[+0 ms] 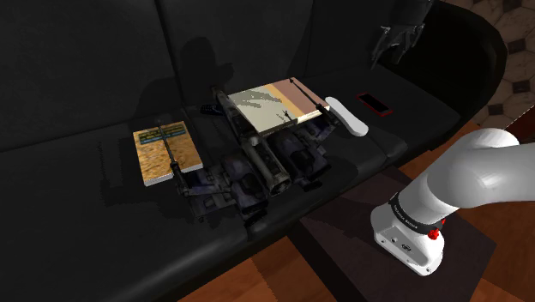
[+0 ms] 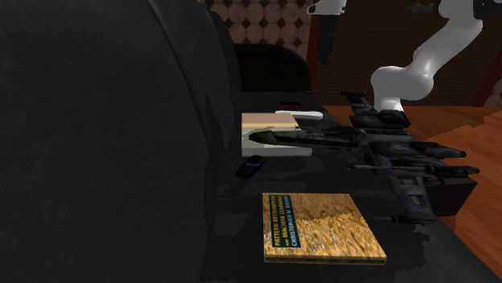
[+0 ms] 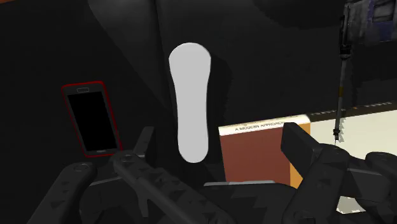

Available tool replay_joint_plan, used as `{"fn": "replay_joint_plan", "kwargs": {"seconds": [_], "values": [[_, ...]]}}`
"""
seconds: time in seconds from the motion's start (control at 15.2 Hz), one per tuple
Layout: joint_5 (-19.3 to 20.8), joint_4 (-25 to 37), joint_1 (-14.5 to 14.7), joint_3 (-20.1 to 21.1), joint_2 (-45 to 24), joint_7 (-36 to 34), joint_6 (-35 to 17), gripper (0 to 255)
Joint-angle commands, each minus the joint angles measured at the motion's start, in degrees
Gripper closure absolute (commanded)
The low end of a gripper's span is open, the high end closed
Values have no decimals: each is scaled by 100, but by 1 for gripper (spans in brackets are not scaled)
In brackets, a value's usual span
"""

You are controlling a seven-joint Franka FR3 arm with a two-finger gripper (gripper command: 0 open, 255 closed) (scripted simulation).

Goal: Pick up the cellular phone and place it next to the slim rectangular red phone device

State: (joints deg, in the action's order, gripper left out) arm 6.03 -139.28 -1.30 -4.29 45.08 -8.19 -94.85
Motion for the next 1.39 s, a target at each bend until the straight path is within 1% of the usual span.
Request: {"fn": "replay_joint_plan", "kwargs": {"seconds": [0.0, 0.33, 0.66, 0.99, 1.32], "values": [[0, 0, 0, 0, 0, 0, 0, 0], [-51, 281, 347, -18, -992, 471, -735, 0], [-137, 693, 666, 11, -1981, 955, -1334, 0], [-238, 1213, 949, 96, -2941, 1438, -1795, 0], [-326, 1819, 1192, 238, -3858, 1902, -2125, 0]]}}
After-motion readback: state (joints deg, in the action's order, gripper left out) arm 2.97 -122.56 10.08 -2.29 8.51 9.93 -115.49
